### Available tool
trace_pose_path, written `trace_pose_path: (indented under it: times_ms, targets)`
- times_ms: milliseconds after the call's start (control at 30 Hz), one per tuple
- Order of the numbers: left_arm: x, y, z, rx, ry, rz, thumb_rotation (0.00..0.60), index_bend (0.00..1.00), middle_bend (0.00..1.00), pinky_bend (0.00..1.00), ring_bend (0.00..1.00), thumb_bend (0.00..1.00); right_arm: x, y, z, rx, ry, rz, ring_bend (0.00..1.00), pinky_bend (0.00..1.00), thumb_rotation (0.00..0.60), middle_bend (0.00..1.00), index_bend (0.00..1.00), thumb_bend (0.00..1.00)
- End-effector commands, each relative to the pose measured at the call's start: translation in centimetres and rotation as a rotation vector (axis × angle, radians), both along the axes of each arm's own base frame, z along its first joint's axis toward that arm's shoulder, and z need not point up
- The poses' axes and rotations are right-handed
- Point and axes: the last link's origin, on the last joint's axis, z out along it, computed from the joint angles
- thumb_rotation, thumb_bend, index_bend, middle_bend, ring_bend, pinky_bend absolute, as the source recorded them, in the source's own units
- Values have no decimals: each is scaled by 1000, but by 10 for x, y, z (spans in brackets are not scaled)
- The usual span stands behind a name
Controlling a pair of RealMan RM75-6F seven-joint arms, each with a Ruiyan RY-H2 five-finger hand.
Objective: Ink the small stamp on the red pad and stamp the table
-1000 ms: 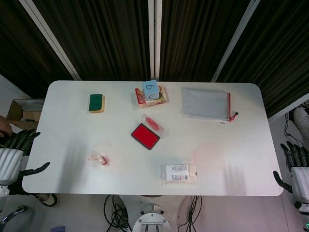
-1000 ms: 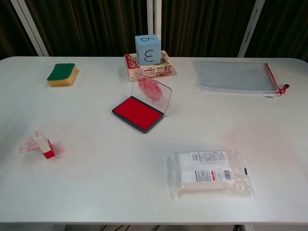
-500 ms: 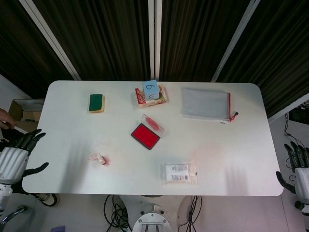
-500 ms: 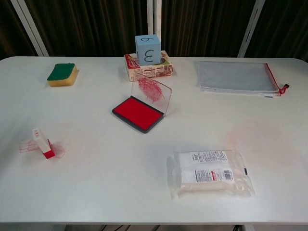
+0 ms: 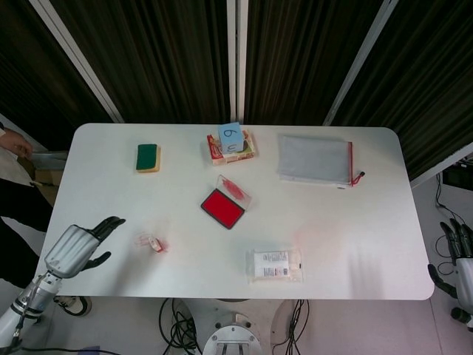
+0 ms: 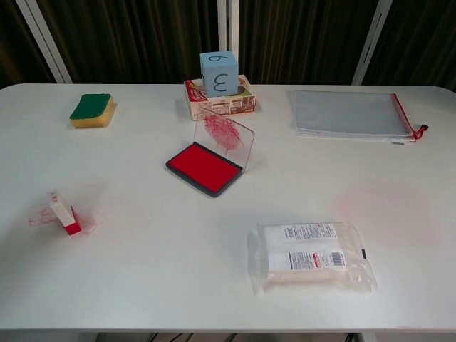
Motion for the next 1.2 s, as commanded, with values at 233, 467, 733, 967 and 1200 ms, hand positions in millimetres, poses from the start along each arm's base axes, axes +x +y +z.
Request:
trace_pose_path:
  times_ms: [233, 467, 733, 967, 1200]
  targets:
    - [16, 20, -46, -113, 8, -71, 600, 193, 237, 1000, 859, 211, -5, 5, 7, -25, 4, -18, 0, 0, 600, 0, 0, 233]
    - [13, 24, -72, -166, 17, -109, 600, 239, 251, 1000, 872, 211, -3, 3, 6, -22, 5, -14, 0, 0, 600, 0, 0, 234]
    - [10, 33, -94, -182, 5, -157, 600, 317, 320, 1000, 879, 211, -1, 4, 6, -32, 11, -16, 0, 0, 600, 0, 0, 235]
    - [9, 38, -109, -177, 72, -236, 600, 398, 386, 1000, 904, 211, -7, 4, 5, -44, 7, -40, 0, 0, 600, 0, 0, 235]
    - [7, 44, -113, -155, 85, -249, 600, 436, 423, 1000, 914, 224, -6, 3, 5, -43, 4, -27, 0, 0, 600, 0, 0, 235]
